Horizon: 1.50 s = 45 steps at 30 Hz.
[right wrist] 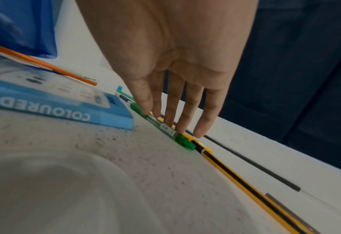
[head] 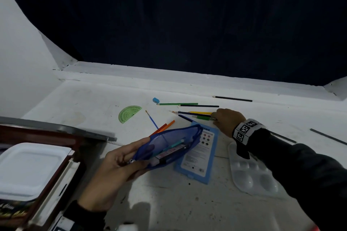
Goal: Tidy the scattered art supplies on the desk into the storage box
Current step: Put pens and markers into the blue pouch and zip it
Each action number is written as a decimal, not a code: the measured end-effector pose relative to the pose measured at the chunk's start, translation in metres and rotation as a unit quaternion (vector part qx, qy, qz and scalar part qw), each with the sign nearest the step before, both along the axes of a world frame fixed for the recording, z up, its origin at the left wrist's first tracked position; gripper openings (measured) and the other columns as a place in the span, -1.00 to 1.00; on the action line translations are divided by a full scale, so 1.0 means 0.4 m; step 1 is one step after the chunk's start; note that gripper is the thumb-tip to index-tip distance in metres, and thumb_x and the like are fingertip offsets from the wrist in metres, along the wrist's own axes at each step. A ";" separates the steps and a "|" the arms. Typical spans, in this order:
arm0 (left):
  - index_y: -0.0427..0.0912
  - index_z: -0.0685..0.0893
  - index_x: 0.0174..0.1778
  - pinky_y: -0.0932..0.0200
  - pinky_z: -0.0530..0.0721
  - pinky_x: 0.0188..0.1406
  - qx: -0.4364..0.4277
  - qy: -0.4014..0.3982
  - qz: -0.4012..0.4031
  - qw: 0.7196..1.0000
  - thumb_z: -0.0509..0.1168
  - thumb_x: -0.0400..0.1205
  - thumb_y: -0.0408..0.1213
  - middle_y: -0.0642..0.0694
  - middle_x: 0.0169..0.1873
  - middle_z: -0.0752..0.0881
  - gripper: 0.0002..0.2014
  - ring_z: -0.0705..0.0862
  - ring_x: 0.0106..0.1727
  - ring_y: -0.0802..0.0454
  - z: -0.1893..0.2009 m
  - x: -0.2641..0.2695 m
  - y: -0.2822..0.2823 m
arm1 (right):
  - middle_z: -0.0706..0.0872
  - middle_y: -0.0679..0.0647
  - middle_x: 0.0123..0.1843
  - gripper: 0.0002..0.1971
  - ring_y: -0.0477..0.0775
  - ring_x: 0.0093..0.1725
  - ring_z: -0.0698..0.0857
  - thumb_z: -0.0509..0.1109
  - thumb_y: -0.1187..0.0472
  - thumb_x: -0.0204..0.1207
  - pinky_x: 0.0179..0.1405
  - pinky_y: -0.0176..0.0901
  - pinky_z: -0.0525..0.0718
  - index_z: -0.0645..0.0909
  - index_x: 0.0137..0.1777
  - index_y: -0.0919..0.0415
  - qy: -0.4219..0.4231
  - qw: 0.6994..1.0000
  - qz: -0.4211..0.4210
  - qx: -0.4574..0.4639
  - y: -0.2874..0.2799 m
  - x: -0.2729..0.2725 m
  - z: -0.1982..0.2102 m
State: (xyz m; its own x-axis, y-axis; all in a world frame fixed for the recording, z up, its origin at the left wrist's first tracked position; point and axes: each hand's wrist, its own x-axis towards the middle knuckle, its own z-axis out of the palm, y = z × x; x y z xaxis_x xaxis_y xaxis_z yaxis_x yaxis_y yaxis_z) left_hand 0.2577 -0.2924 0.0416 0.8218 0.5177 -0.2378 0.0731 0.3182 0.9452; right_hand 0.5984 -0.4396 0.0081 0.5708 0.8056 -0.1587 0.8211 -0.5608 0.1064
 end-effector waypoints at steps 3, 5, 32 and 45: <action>-0.15 0.73 0.31 0.16 0.80 0.02 0.006 0.005 0.003 1.000 0.31 0.52 -0.72 -0.17 0.14 0.82 -0.48 0.81 0.14 -0.09 0.002 -0.007 -0.002 | 0.58 0.09 0.29 -0.72 0.13 0.26 0.62 0.18 0.09 0.70 0.10 -0.10 0.58 0.56 0.33 0.10 -0.026 0.999 -0.018 -0.043 0.002 0.001 0.000; -0.13 0.73 0.31 0.13 0.80 0.06 0.009 0.010 0.004 1.000 0.31 0.53 -0.72 -0.16 0.14 0.82 -0.48 0.81 0.15 -0.08 0.004 -0.013 -0.004 | 0.59 0.09 0.26 -0.75 0.14 0.20 0.65 0.20 0.14 0.67 0.03 -0.09 0.59 0.59 0.27 0.10 -0.038 0.998 -0.034 -0.047 -0.004 -0.002 0.005; -0.15 0.66 0.39 -0.04 0.75 0.21 -0.061 -0.009 -0.089 0.994 0.18 0.60 -0.72 -0.16 0.25 0.78 -0.46 0.75 0.28 -0.13 0.032 0.003 -0.192 | 0.76 -0.01 0.03 -0.83 -0.04 -0.03 0.71 0.37 0.23 0.62 -0.05 -0.17 0.70 0.74 0.13 0.14 0.100 0.900 0.151 0.396 -0.266 -0.374 0.184; -0.08 0.72 0.34 -0.19 0.62 0.40 -0.018 0.044 0.061 0.997 0.25 0.58 -0.68 -0.12 0.18 0.81 -0.48 0.74 0.28 -0.12 0.092 -0.011 -0.339 | 0.70 0.11 0.04 -0.79 0.23 0.04 0.65 0.25 0.26 0.60 -0.01 0.00 0.61 0.70 0.11 0.15 0.076 0.984 -0.004 0.164 -0.311 0.059 0.070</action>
State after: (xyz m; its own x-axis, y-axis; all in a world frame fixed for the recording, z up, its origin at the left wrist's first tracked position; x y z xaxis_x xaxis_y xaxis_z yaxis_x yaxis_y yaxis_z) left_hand 0.2532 -0.4280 0.0783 0.7285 0.6025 -0.3259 0.1138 0.3627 0.9249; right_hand 0.6220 -0.5638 0.0359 0.5666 0.8237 0.0238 0.8091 -0.5507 -0.2052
